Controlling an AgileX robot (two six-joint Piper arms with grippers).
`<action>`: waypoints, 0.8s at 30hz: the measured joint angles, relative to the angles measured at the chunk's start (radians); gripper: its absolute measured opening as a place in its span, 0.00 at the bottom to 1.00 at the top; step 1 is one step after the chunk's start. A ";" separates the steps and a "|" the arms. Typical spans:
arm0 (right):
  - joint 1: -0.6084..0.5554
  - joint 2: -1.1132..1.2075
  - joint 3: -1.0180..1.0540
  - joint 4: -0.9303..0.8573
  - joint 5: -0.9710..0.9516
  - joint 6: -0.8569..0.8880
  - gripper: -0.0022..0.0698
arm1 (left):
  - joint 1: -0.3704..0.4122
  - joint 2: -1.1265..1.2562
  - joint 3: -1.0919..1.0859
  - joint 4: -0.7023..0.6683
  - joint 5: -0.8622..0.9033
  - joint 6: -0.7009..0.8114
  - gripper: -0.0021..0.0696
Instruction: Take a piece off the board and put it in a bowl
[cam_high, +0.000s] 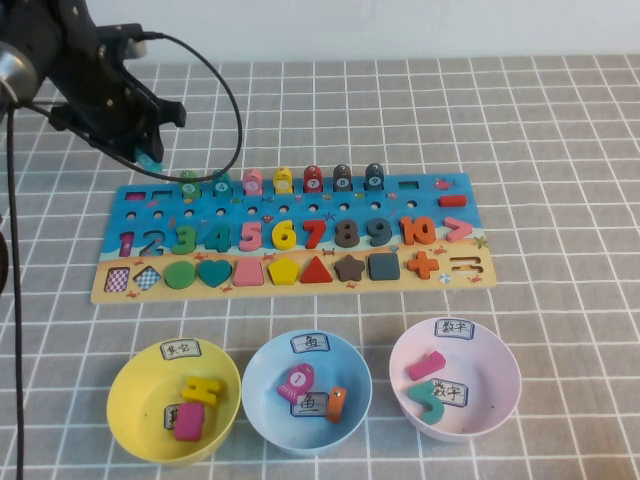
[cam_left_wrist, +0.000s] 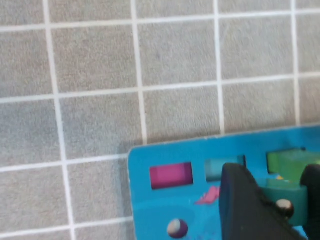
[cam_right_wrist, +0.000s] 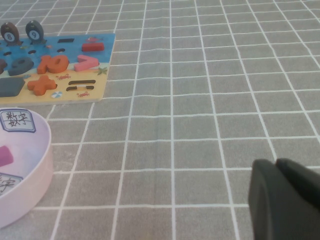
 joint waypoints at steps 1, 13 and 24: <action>0.000 0.000 0.000 0.000 0.000 0.000 0.01 | 0.000 -0.004 -0.002 0.000 0.011 0.013 0.30; 0.000 0.000 0.000 0.000 0.000 0.000 0.01 | -0.029 -0.282 0.079 0.054 0.030 0.066 0.30; 0.000 0.000 0.000 0.000 0.000 0.000 0.01 | -0.078 -0.732 0.595 0.068 0.038 0.068 0.30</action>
